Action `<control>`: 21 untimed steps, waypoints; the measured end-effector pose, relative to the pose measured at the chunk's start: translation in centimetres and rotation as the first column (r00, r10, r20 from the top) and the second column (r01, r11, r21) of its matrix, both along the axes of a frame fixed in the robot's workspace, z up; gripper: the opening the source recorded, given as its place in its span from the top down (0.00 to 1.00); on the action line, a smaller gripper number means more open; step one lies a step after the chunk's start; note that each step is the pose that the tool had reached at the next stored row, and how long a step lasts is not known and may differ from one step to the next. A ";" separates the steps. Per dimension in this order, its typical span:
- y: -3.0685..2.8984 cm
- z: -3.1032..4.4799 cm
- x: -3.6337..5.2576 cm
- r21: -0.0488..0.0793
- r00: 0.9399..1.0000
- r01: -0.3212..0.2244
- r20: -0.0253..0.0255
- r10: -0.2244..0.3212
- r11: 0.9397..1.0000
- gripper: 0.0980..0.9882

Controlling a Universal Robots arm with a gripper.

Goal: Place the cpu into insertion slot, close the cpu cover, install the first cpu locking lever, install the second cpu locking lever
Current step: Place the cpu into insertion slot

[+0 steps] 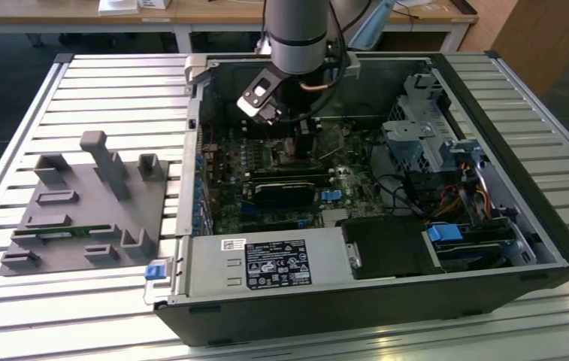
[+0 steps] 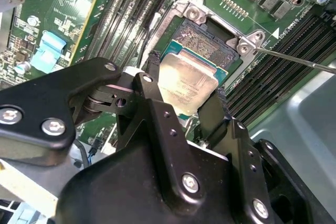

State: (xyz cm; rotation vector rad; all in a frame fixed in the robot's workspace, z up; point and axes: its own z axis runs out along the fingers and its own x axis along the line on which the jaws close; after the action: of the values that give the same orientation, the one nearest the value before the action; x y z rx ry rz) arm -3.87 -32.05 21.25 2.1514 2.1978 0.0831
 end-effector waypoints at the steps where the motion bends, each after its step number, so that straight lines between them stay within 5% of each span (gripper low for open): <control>1: 0.04 -0.05 -0.02 0.000 1.000 0.000 0.000 0.000 1.000 0.50; 21: 0.34 -1.44 -0.64 0.000 1.000 0.014 0.000 -0.014 1.000 0.50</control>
State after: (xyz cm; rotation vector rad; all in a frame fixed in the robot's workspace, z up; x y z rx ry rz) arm -4.52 -31.71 19.81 2.1663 2.1826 0.0822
